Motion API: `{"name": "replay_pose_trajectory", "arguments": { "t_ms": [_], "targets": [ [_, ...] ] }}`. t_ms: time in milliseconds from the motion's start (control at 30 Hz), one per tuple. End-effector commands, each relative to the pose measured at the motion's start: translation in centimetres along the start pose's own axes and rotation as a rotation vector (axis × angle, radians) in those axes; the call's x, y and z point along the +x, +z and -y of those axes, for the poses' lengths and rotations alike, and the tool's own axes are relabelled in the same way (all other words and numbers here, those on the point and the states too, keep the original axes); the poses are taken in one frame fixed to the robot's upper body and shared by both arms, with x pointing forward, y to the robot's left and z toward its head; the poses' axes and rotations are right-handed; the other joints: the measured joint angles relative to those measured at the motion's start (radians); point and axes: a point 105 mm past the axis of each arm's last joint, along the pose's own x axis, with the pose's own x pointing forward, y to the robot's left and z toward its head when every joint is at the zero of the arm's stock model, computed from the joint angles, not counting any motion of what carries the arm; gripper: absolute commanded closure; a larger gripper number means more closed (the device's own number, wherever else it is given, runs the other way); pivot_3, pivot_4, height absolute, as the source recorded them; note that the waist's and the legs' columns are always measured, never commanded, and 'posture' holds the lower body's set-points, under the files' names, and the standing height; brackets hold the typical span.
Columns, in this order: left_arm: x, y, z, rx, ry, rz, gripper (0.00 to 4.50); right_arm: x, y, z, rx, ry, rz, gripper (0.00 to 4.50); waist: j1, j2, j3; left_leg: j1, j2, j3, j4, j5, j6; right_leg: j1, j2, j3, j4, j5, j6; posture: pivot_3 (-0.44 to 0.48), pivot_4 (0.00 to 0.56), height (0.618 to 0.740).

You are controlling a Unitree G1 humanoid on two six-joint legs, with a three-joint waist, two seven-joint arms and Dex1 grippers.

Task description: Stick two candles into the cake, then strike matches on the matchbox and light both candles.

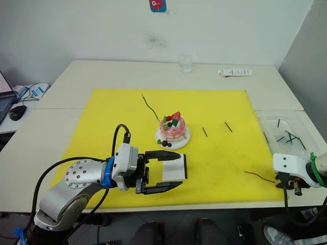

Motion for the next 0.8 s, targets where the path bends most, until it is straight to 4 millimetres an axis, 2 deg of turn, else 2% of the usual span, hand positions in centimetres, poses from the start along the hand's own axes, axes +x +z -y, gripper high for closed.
{"name": "replay_pose_trajectory", "arguments": {
  "t_ms": [33,133,233,300,400,500,567,633,733,767,800],
  "targets": [
    [0.6,1.6,0.9,0.077,-0.055,0.045,0.93,0.0,0.4,-0.1,-0.013,0.003,0.01,3.27,0.0,0.0,0.0,0.0,0.0,0.0,0.0,0.0,0.0,0.0,0.0,0.0,0.0,0.0,0.0,0.0,0.15,0.74],
    [0.6,1.6,1.1,0.073,-0.063,0.048,0.93,0.1,0.5,-0.1,-0.015,0.001,0.013,3.27,0.0,0.0,0.0,0.0,0.0,0.0,0.0,0.0,0.0,0.0,0.0,0.0,0.0,0.0,0.0,0.0,0.15,0.74],
    [0.7,1.7,1.2,0.071,-0.064,0.051,0.93,0.1,0.6,-0.2,-0.011,0.007,0.02,3.86,0.0,0.0,0.0,0.0,0.0,0.0,0.0,0.0,0.0,0.0,0.0,0.0,0.0,0.0,0.0,0.0,0.15,0.74],
    [0.7,1.7,1.1,0.072,-0.066,0.053,0.93,0.2,0.6,-0.2,-0.007,0.007,0.024,4.49,0.0,0.0,0.0,0.0,0.0,0.0,0.0,0.0,0.0,0.0,0.0,0.0,0.0,0.0,0.0,0.0,0.15,0.74],
    [0.8,1.7,1.1,0.07,-0.068,0.055,0.93,0.2,0.7,-0.2,-0.005,0.003,0.029,4.49,0.0,0.0,0.0,0.0,0.0,0.0,0.0,0.0,0.0,0.0,0.0,0.0,0.0,0.0,0.0,0.0,0.15,0.74],
    [0.8,1.4,1.1,0.067,-0.064,0.05,0.93,-0.2,1.7,-0.2,-0.008,0.008,0.063,4.49,0.0,0.0,0.0,0.0,0.0,0.0,0.0,0.0,0.0,0.0,0.0,0.0,0.0,0.0,0.0,0.0,0.15,0.74],
    [0.5,1.0,1.0,0.058,-0.041,0.041,0.93,-0.9,3.7,-0.5,0.009,0.037,0.16,4.49,-0.002,0.0,0.0,0.0,0.0,0.0,0.0,0.0,0.0,0.0,0.0,0.0,0.0,0.0,0.0,0.0,0.15,0.74],
    [0.0,0.5,0.8,0.028,-0.005,0.03,0.93,-1.8,6.8,-0.4,0.047,0.046,0.313,4.49,-0.009,0.0,0.0,0.001,0.001,0.0,0.0,0.0,0.0,0.0,0.001,0.0,0.0,0.0,0.0,0.0,0.15,0.74],
    [-1.1,0.0,0.1,-0.055,0.106,0.037,0.93,-4.8,15.2,0.5,0.169,0.054,0.782,4.49,-0.022,0.0,0.0,0.001,0.001,-0.001,0.0,0.0,0.0,0.0,0.003,0.0,0.002,0.0,0.0,0.0,0.15,0.74],
    [-1.4,0.0,-0.2,-0.078,0.15,0.042,0.93,-5.8,17.6,1.0,0.195,0.049,0.92,4.49,-0.03,-0.002,0.001,0.001,0.001,-0.003,0.0,0.0,0.0,0.0,0.003,0.0,0.003,0.0,0.0,0.0,0.15,0.74],
    [-1.6,0.0,-0.5,-0.093,0.186,0.047,0.93,-6.4,19.2,1.3,0.211,0.034,1.007,4.49,-0.03,-0.003,0.002,0.002,0.002,-0.003,0.0,0.0,0.0,0.0,0.003,0.001,0.005,0.0,0.0,0.0,0.15,0.74]
  ]
}}
